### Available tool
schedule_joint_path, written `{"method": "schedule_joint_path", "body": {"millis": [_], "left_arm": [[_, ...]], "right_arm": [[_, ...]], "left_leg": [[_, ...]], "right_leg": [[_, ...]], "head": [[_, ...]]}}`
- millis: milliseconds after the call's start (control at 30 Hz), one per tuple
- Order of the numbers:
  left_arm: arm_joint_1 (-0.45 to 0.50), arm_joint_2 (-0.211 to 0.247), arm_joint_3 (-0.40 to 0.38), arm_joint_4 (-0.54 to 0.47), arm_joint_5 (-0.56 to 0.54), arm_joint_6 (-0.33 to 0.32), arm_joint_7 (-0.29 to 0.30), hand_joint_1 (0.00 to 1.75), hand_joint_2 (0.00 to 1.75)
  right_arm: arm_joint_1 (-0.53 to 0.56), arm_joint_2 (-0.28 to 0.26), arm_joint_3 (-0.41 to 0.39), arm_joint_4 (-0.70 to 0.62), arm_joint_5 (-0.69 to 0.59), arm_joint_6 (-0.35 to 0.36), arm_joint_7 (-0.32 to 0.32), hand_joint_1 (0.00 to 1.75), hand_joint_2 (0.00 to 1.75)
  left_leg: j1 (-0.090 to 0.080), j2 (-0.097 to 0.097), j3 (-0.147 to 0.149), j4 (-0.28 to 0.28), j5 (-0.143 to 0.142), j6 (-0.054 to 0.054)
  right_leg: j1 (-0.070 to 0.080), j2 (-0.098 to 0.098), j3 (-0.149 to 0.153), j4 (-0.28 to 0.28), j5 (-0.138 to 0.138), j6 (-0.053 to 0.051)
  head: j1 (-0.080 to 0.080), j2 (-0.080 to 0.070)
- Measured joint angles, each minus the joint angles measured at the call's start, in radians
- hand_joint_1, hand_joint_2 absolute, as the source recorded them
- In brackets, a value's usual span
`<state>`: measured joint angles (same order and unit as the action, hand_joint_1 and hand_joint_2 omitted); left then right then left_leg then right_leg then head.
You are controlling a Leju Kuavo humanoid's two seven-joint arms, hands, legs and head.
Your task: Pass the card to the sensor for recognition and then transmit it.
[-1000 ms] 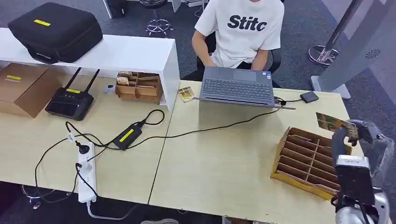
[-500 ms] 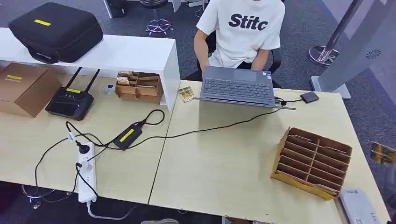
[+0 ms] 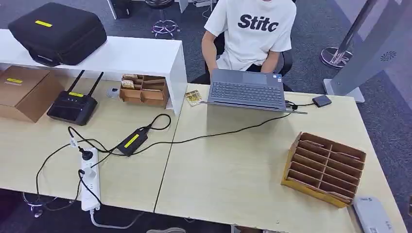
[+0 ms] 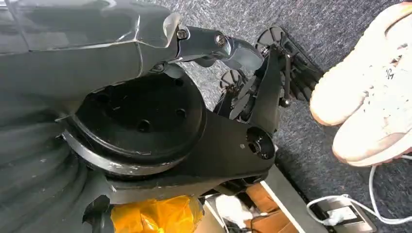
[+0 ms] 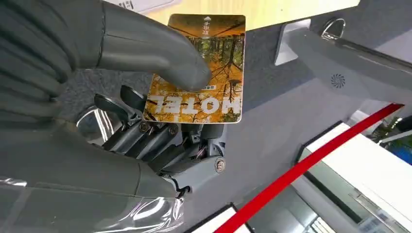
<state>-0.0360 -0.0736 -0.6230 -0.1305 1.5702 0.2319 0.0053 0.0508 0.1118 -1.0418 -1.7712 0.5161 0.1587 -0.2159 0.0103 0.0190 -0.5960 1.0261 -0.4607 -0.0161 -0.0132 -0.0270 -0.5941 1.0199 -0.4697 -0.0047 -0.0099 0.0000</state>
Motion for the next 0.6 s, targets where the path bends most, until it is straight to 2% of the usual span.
{"method": "schedule_joint_path", "body": {"millis": [200, 367, 467, 600], "left_arm": [[0.000, -0.001, 0.006, 0.000, 0.000, 0.002, 0.000, 0.00, 1.75], [0.000, -0.004, 0.014, 0.000, 0.000, 0.008, 0.000, 0.00, 1.75], [0.000, -0.006, 0.023, 0.000, 0.000, 0.009, 0.000, 0.00, 1.75], [-0.001, -0.006, 0.026, 0.000, 0.000, 0.010, 0.002, 0.00, 1.75]], "right_arm": [[0.002, 0.000, -0.028, 0.021, 0.064, 0.060, 0.021, 1.75, 1.75], [0.001, 0.000, -0.066, 0.045, 0.116, 0.127, -0.001, 1.75, 1.75], [0.000, 0.000, -0.067, 0.054, 0.151, 0.159, -0.008, 1.75, 1.75], [-0.004, 0.003, -0.045, 0.064, 0.218, 0.164, -0.002, 1.75, 1.75]], "left_leg": [[0.000, 0.000, 0.000, 0.000, 0.000, 0.000], [0.000, 0.000, 0.000, 0.000, 0.000, 0.000], [0.000, 0.000, 0.000, 0.000, 0.000, 0.000], [0.000, 0.000, -0.001, 0.000, 0.000, 0.000]], "right_leg": [[0.000, 0.000, 0.000, 0.000, 0.000, 0.000], [0.000, 0.000, 0.000, 0.000, 0.000, 0.000], [0.000, 0.000, 0.000, 0.000, 0.000, 0.000], [0.000, 0.000, 0.001, 0.000, 0.000, 0.000]], "head": [[0.000, 0.000], [0.000, 0.000], [0.000, 0.000], [0.000, 0.000]]}}
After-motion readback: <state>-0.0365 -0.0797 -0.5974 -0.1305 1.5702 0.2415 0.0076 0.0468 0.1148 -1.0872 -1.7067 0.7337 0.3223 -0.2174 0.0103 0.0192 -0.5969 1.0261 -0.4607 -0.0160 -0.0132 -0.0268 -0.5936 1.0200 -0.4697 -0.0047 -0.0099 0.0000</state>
